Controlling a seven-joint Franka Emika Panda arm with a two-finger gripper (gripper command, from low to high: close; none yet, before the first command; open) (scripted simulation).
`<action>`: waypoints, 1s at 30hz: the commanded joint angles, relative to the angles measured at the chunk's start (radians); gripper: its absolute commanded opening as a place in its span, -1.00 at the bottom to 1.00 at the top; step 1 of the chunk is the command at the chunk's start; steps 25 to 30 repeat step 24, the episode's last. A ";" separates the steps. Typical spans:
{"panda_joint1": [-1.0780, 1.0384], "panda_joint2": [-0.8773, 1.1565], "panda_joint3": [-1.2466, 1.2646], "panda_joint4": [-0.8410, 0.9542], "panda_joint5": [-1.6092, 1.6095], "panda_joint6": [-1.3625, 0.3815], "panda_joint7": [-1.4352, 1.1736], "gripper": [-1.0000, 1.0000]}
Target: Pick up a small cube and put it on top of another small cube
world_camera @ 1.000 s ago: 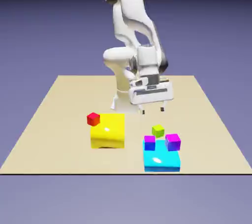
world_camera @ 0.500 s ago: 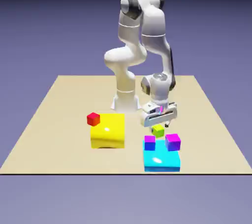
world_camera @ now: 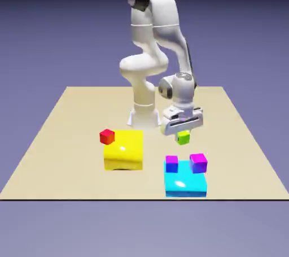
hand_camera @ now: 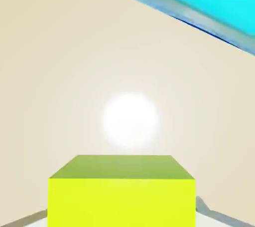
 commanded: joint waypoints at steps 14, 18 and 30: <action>-0.396 0.057 0.293 0.493 0.015 -0.436 0.001 -1.00; -0.372 0.165 0.261 0.484 -0.059 -0.325 0.054 -1.00; -0.373 0.160 0.262 0.485 -0.055 -0.331 0.052 1.00</action>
